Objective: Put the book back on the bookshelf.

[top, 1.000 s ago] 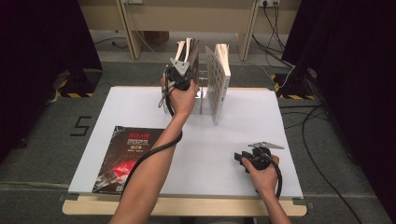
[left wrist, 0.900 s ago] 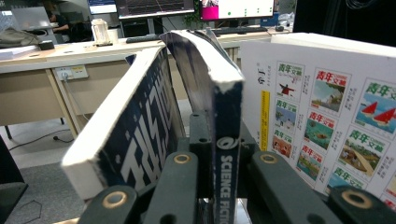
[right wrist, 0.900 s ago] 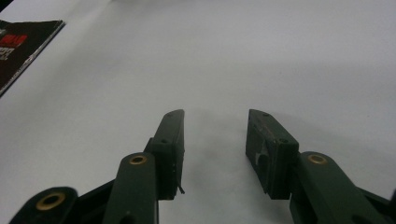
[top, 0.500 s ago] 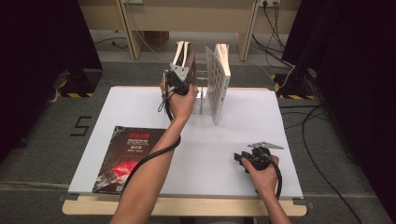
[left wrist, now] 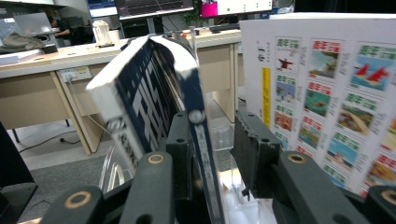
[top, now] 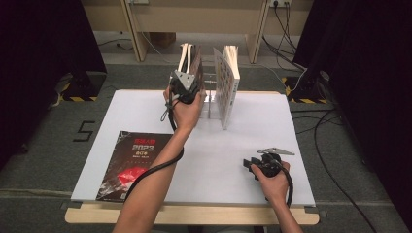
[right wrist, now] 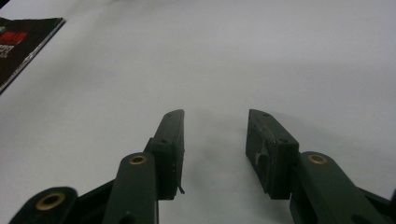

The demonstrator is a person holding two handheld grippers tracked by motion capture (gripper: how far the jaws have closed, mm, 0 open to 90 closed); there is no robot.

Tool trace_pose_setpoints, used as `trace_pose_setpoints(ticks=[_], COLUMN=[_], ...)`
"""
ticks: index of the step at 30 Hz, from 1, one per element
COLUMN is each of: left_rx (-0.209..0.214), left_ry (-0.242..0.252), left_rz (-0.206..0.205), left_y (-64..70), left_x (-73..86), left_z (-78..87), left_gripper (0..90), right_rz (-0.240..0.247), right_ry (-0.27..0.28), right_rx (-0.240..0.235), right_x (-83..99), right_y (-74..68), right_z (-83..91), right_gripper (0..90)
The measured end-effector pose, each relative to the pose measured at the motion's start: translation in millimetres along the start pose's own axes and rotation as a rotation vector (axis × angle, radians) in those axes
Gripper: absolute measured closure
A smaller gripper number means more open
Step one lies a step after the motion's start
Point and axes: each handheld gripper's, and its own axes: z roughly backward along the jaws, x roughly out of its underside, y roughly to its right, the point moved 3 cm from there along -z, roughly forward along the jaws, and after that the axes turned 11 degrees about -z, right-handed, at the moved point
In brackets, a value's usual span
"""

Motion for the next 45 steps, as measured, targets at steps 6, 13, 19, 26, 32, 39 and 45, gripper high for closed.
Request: trace_pose_setpoints(ticks=[6,13,19,26,32,39,45], left_rx=[0.033,0.056,0.057,0.056,0.065,0.087,0.105], left_ry=[-0.009,-0.015,-0.040,-0.053,-0.051,-0.128,-0.177], left_rz=[0.047,0.101,0.137,0.236,0.254,0.249,0.256], left_y=[1.0,-2.4,-2.2,-13.2,-25.8,-30.7,-29.9], left_x=[6.8,14.5,27.1,33.1,21.8,18.9,22.9], left_z=[15.7,32.4,37.1,29.0,10.1,-17.6,-33.4], left_gripper=[61.0,59.4,59.3,52.2,48.8,53.2,60.6], right_rz=[0.002,-0.001,-0.008,-0.003,-0.005,-0.014,-0.011], right_ry=[0.006,0.005,-0.003,-0.001,-0.004,-0.005,-0.008], right_rx=[0.000,0.002,0.000,-0.001,-0.002,-0.004,-0.008], right_x=[0.1,0.3,0.8,0.2,0.2,0.1,-0.4], right_y=[-0.4,-0.8,-1.8,-0.5,-0.2,-0.3,0.9], right_z=[-0.3,-0.1,0.3,0.3,0.4,0.3,0.3], right_gripper=[57.4,57.4,57.4,57.3,57.2,57.1,56.9])
